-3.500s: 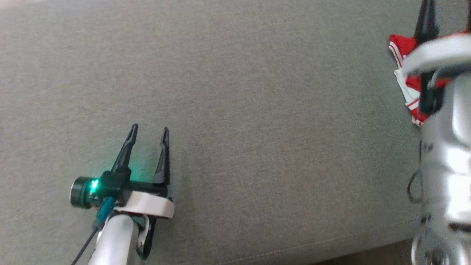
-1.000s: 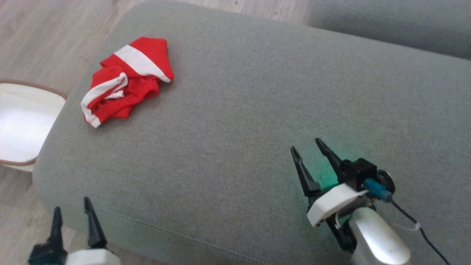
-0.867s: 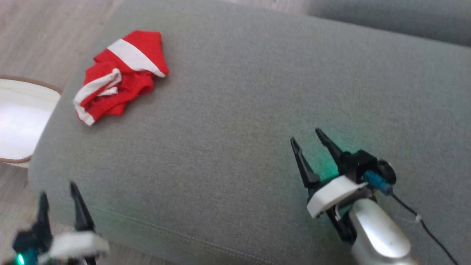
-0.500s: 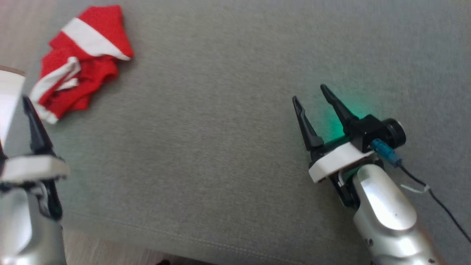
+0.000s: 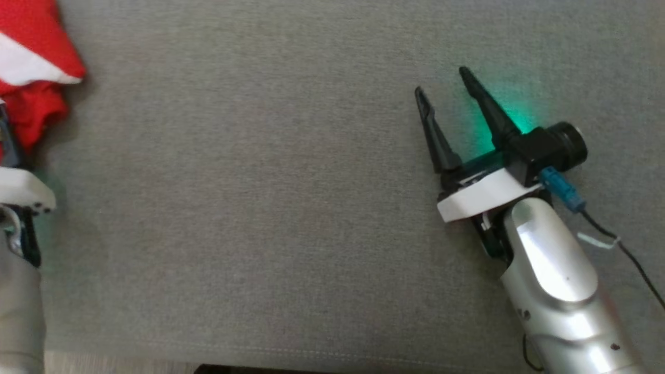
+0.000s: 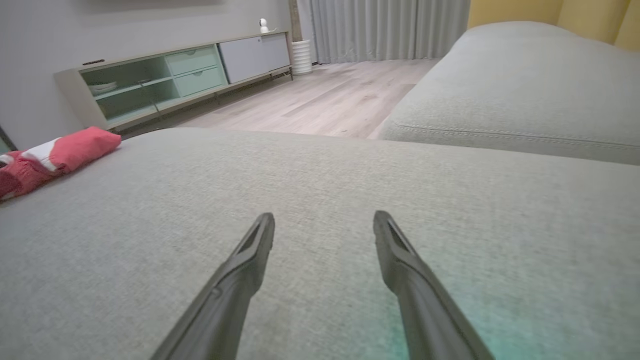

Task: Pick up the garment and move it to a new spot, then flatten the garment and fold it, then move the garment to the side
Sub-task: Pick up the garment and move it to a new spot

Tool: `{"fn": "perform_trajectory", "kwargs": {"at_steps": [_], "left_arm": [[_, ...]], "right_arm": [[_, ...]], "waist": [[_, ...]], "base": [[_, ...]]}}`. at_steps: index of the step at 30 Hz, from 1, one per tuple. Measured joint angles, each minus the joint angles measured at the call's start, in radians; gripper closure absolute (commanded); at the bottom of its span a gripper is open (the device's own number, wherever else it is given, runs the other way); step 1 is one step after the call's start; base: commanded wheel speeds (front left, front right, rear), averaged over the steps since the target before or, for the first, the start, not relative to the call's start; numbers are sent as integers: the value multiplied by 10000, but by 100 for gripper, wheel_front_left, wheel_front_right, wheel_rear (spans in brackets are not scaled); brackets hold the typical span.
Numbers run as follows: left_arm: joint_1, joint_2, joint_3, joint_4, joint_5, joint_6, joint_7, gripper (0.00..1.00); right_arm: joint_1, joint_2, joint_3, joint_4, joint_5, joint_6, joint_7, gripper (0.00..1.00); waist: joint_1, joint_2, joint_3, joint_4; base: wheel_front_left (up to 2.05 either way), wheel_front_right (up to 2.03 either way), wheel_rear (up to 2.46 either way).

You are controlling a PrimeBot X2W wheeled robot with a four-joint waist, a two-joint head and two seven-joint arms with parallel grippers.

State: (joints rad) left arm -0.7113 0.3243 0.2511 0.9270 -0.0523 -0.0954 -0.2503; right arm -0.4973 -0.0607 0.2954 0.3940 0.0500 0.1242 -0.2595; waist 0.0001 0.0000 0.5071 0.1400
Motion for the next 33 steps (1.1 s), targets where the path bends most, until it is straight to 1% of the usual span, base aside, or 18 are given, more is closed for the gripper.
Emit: {"fn": "perform_trajectory", "kwargs": {"at_steps": [2,5,6,7,8,11,13,14,17,19,25,28,31,32,33], "left_arm": [[-309,138,-42,474,4,2,171,0],[-494,192,-180,988,92,163,215,0],[-500,190,-230,1127,100,159,217,13],[-505,188,-257,1244,100,161,217,84],[-525,190,-278,1346,100,161,215,100],[-619,219,-441,1264,230,261,107,100],[-671,232,-612,775,362,267,17,100],[-711,234,-688,399,378,263,12,100],[-805,234,-1095,-1292,568,226,10,100],[-896,226,-1409,-2320,639,63,-17,100],[-918,-8,-2508,-4288,629,-207,-63,100],[-873,-426,-3078,-4947,360,-284,-65,100],[-652,-1116,-3779,-5448,117,-295,-65,100],[-652,-1116,-3779,-5448,117,-295,-65,100],[-527,-1350,-4000,-5586,38,-295,-67,100]], "right_arm": [[-51,2,-121,-71,0,0,-2,0],[-49,15,-157,-150,0,0,-13,0],[-49,21,-169,-151,-2,0,-13,0],[-48,23,-186,-150,-2,0,-13,0],[-48,25,-221,-138,-2,0,-13,0],[-38,23,-326,-21,0,0,-12,0],[-7,13,-430,92,23,0,-12,0],[25,0,-466,146,35,0,-12,0],[270,-13,-531,280,209,0,-10,0],[491,-13,-581,353,385,0,0,0],[829,-12,-692,430,936,0,2,0],[894,-10,-742,433,1110,0,2,0],[1153,-6,-817,435,1273,0,2,0],[1153,-6,-817,435,1273,0,2,0],[1244,-6,-844,439,1281,0,2,0]], "waist": [[-1,0,106,-113],[0,0,186,-198],[0,0,182,-201],[-1,0,169,-199],[-1,0,144,-192],[-1,0,12,-180],[-1,0,-127,-171],[-1,0,-208,-167],[-1,0,-495,-168],[-1,0,-725,-191],[-3,1,-1511,-443],[-3,1,-1820,-760],[-3,1,-2076,-1165],[-3,1,-2076,-1165],[-3,1,-2148,-1311]], "base": [[0,0,0],[0,0,0],[0,0,0],[0,0,0],[0,0,0],[0,0,0],[0,0,0],[0,0,0],[0,0,0],[0,0,0],[0,0,0],[0,0,0],[0,0,0],[0,0,0],[0,0,0]]}}
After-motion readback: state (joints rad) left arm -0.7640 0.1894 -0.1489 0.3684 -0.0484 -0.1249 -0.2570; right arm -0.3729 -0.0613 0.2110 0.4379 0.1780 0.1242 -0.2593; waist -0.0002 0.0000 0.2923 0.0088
